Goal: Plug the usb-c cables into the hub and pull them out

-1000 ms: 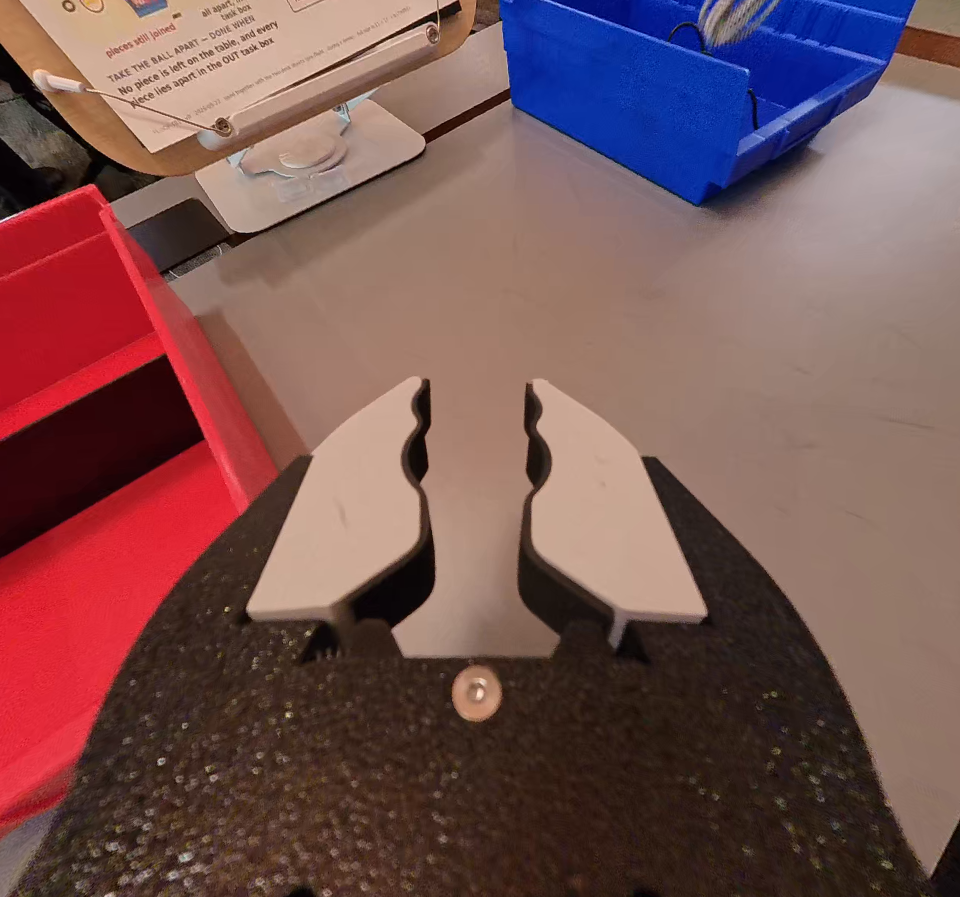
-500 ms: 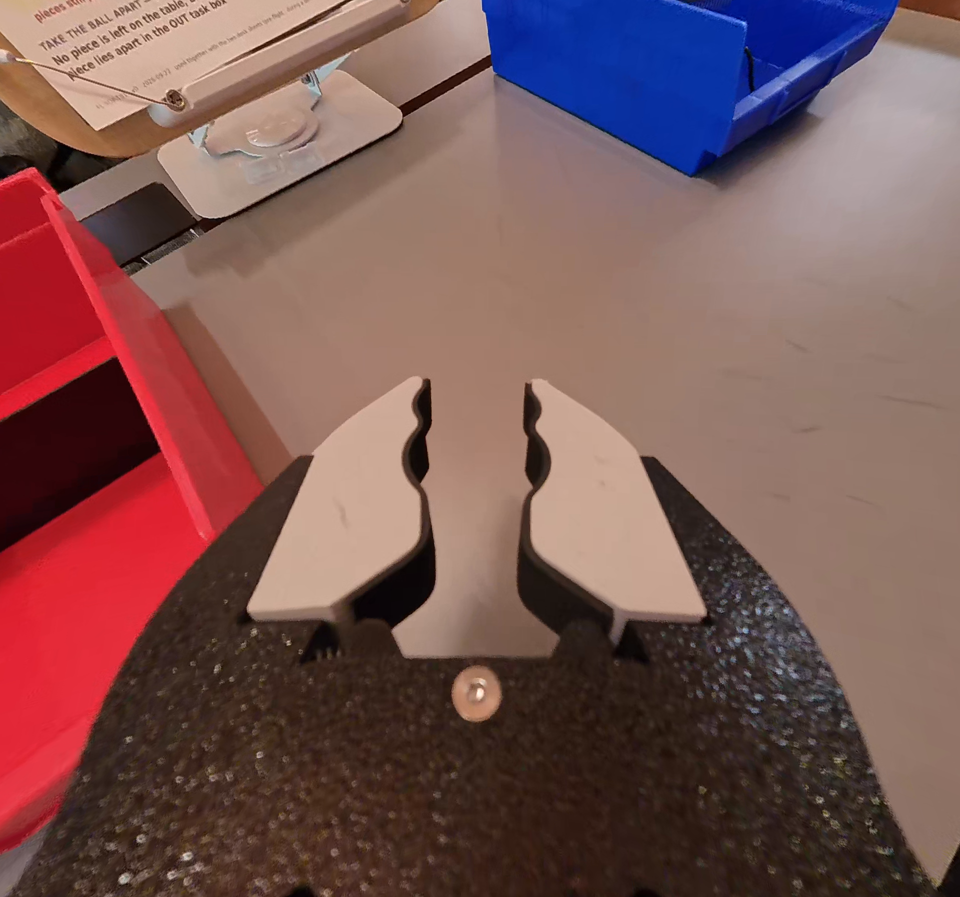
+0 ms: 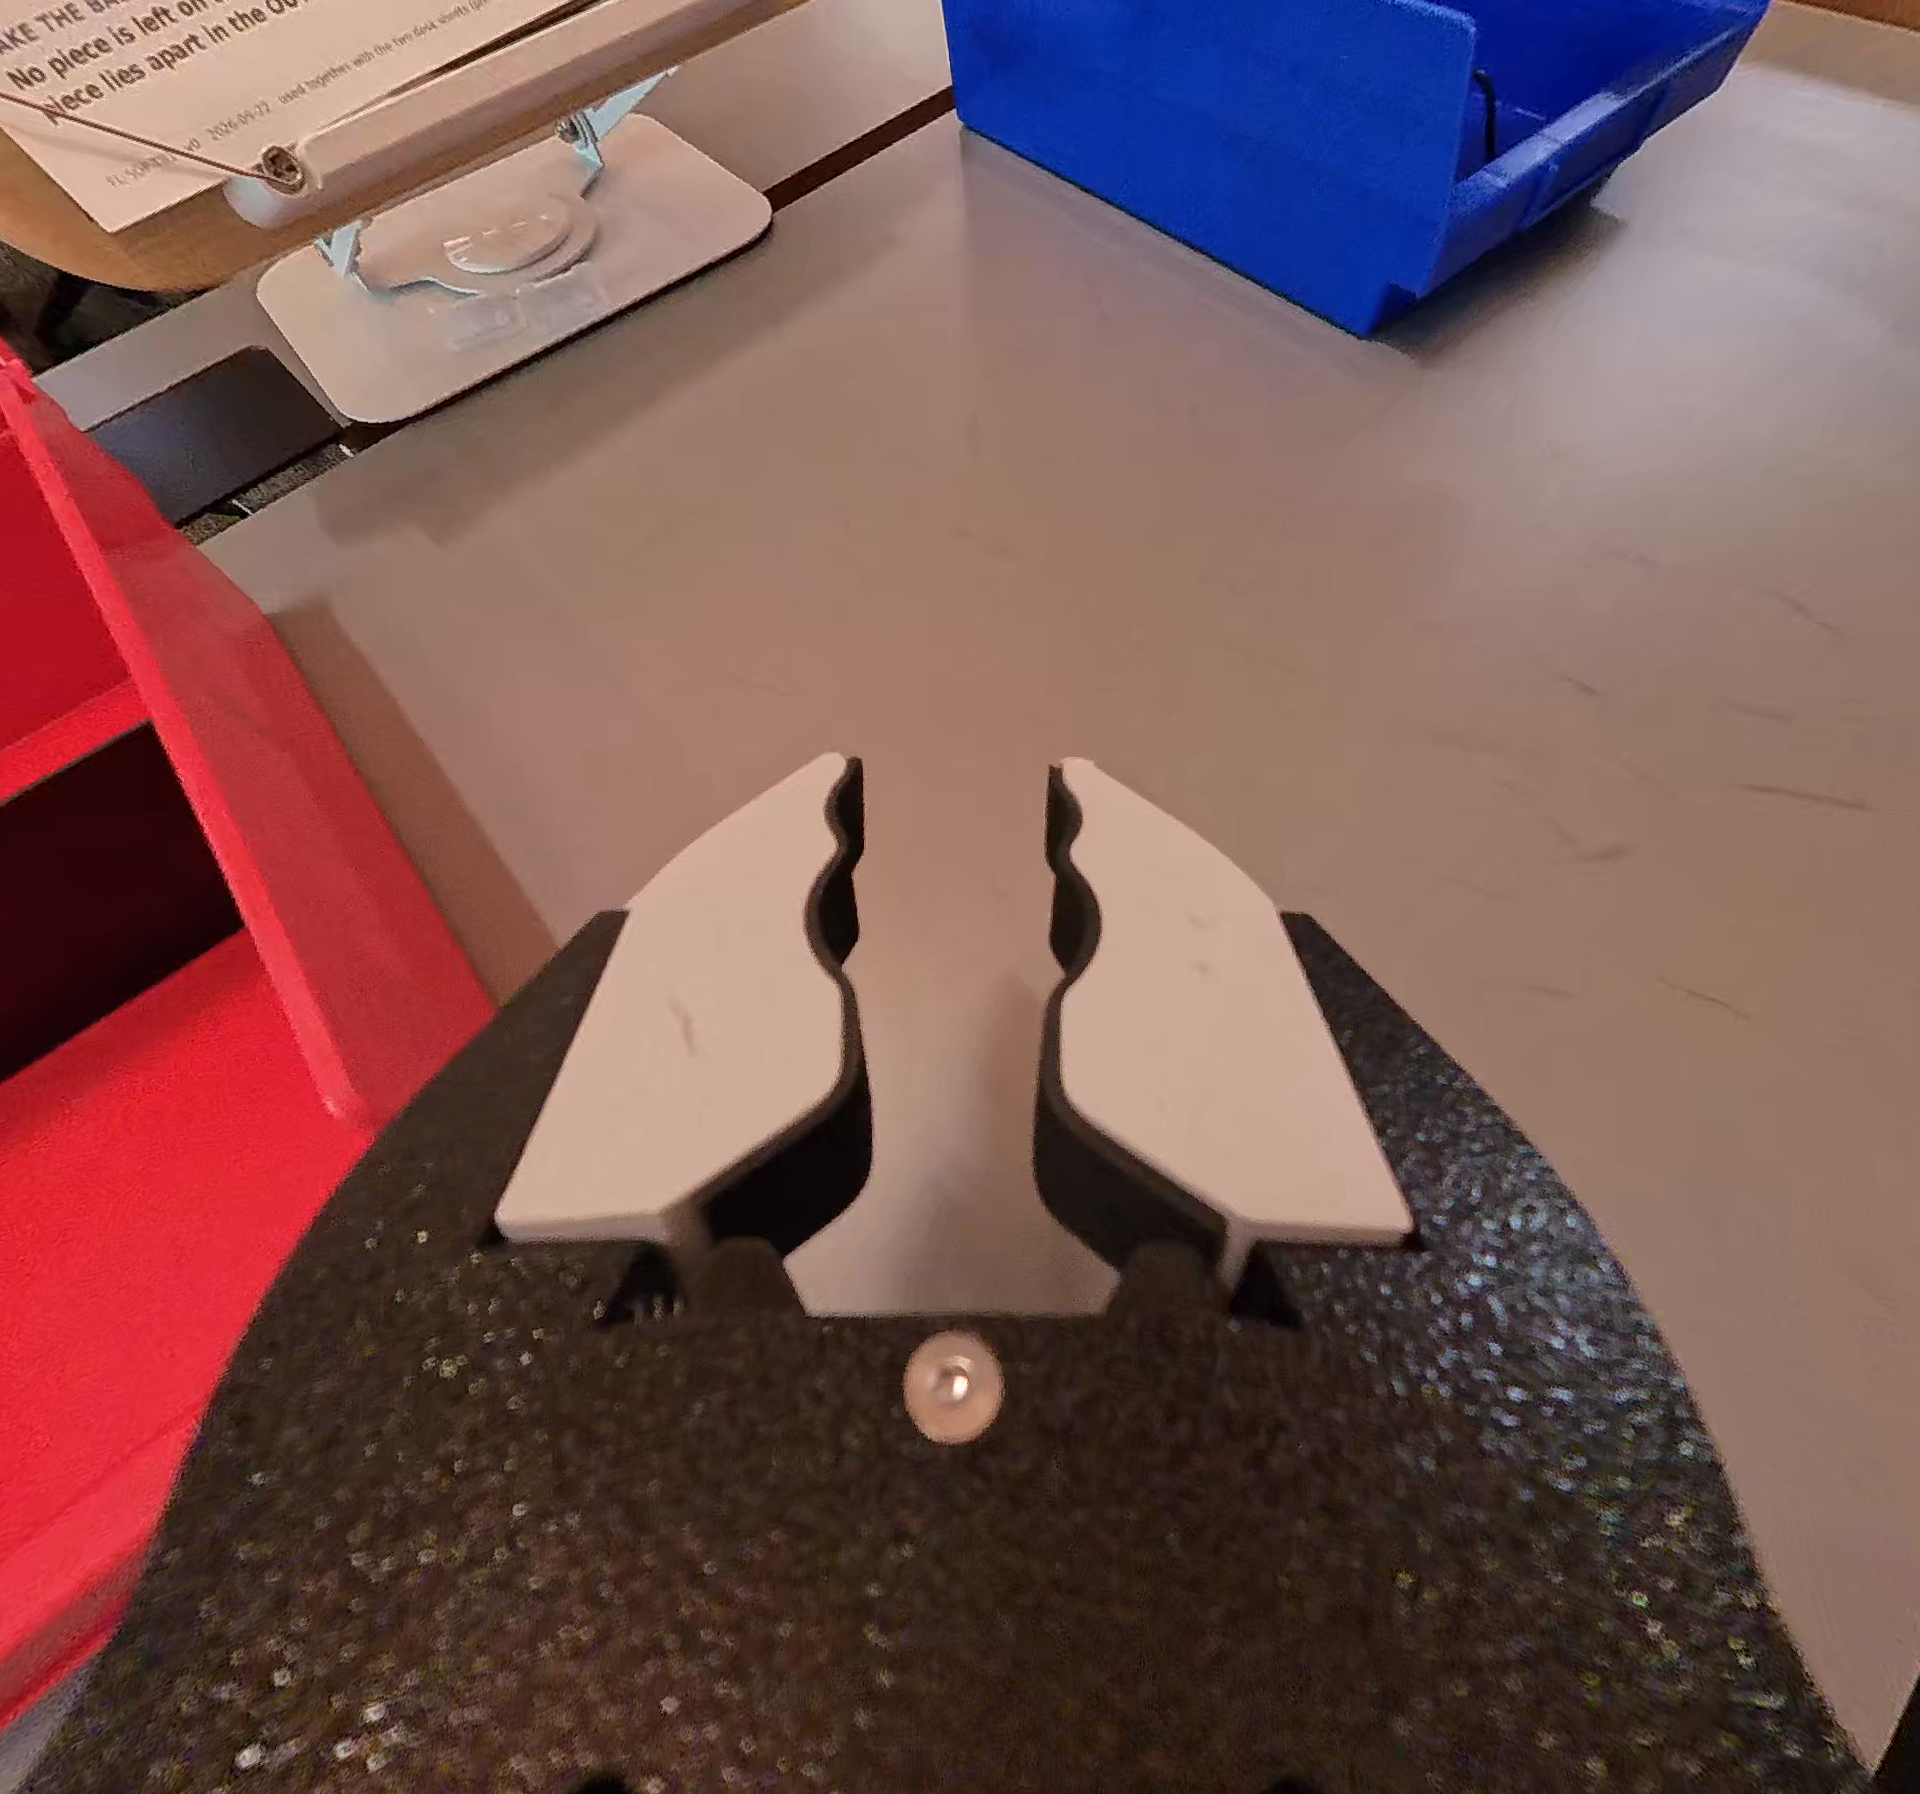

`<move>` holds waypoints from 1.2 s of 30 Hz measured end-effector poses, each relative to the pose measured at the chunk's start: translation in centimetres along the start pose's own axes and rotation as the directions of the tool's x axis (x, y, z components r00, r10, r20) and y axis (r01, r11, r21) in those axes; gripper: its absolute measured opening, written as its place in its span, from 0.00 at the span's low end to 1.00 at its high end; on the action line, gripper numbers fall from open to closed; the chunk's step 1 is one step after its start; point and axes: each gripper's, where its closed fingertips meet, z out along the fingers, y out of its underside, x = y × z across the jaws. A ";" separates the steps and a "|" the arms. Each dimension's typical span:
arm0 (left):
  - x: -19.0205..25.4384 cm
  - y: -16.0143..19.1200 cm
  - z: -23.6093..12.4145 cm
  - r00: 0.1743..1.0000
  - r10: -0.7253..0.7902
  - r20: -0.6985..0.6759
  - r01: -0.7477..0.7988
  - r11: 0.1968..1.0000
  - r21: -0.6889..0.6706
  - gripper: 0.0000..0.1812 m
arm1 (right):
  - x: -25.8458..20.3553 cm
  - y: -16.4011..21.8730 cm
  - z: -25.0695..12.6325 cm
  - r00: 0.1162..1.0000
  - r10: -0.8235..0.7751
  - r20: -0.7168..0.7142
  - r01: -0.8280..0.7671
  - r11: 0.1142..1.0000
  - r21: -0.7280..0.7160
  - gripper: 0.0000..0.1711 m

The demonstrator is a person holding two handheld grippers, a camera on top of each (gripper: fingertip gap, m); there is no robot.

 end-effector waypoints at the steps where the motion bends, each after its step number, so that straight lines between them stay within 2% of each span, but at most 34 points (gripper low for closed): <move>1: 0.0 0.0 0.0 1.000 -0.001 -0.002 0.001 1.000 0.001 0.18 | 0.0 0.6 0.2 1.000 -0.011 -0.018 0.010 1.000 -0.016 0.19; 5: 0.5 -0.1 0.3 1.000 0.006 -0.012 -0.006 1.000 -0.003 0.18 | 0.6 2.3 -0.5 0.994 -0.007 -0.112 0.003 0.999 -0.033 0.23; 8: 1.3 -0.2 0.8 0.999 0.015 -0.030 -0.015 1.000 -0.007 0.18 | 1.5 3.5 -1.9 0.976 -0.001 -0.218 -0.001 1.000 -0.008 0.38; 11: 2.5 -0.3 1.5 0.998 0.019 -0.064 -0.019 1.000 -0.010 0.18 | 1.7 4.6 -3.3 0.961 0.045 -0.272 -0.032 0.998 0.050 0.47; 17: 5.7 -0.4 3.3 0.989 0.022 -0.144 -0.026 0.999 -0.024 0.18 | 2.0 7.0 -5.6 0.928 0.093 -0.360 -0.038 0.987 0.157 0.50; 21: 9.1 -1.7 5.4 0.978 -0.017 -0.209 0.019 1.000 0.010 0.18 | 1.1 8.1 -6.2 0.930 0.144 -0.339 -0.063 0.969 0.238 0.49; 25: 12.3 -3.4 8.6 0.972 0.009 -0.236 -0.007 1.000 0.009 0.20 | 0.8 8.8 -6.4 0.934 0.173 -0.313 -0.074 0.950 0.303 0.49; 28: 13.7 -5.4 10.8 0.973 0.073 -0.219 -0.077 0.997 -0.006 0.27 | 1.3 9.4 -6.5 0.940 0.227 -0.256 -0.127 0.926 0.355 0.46; 30: 13.9 -8.0 12.3 0.980 0.088 -0.178 -0.084 0.996 0.029 0.33 | 1.8 9.5 -7.0 0.945 0.254 -0.207 -0.158 0.907 0.391 0.47; 34: 14.4 -14.4 15.7 0.987 -0.047 -0.152 0.067 0.989 0.129 0.40 | 3.1 10.1 -8.4 0.932 0.326 -0.159 -0.226 0.864 0.449 0.46; 36: 15.0 -16.4 18.0 0.983 -0.087 -0.161 0.108 0.986 0.128 0.41 | 3.5 10.1 -8.5 0.932 0.329 -0.154 -0.224 0.854 0.469 0.45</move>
